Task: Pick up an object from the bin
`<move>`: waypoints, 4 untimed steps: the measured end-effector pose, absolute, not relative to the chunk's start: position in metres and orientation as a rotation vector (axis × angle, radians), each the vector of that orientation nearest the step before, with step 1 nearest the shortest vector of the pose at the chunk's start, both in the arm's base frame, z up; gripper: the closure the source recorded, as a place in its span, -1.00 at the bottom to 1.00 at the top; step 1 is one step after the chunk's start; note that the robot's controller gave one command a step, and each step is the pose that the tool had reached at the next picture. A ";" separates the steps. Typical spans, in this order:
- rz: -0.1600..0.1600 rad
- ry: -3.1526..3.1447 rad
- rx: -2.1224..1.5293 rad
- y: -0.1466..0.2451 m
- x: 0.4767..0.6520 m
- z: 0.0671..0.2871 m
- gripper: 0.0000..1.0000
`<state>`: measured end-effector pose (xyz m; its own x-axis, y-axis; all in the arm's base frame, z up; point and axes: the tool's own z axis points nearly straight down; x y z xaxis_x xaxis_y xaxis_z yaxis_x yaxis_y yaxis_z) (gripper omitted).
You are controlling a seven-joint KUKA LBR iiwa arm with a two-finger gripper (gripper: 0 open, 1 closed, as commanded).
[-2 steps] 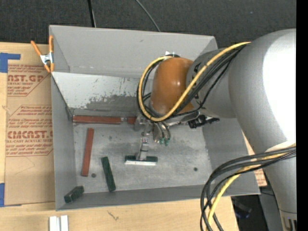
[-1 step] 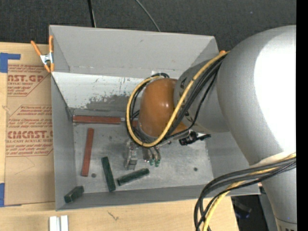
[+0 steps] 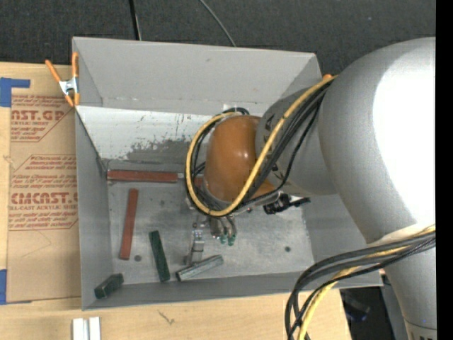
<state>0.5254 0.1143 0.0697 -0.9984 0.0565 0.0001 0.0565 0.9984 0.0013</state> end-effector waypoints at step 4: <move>-0.010 -3.156 0.314 0.168 0.488 0.075 -1.00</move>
Offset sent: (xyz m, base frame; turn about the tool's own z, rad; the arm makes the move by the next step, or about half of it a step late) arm -0.0455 0.0518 0.0003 -0.2565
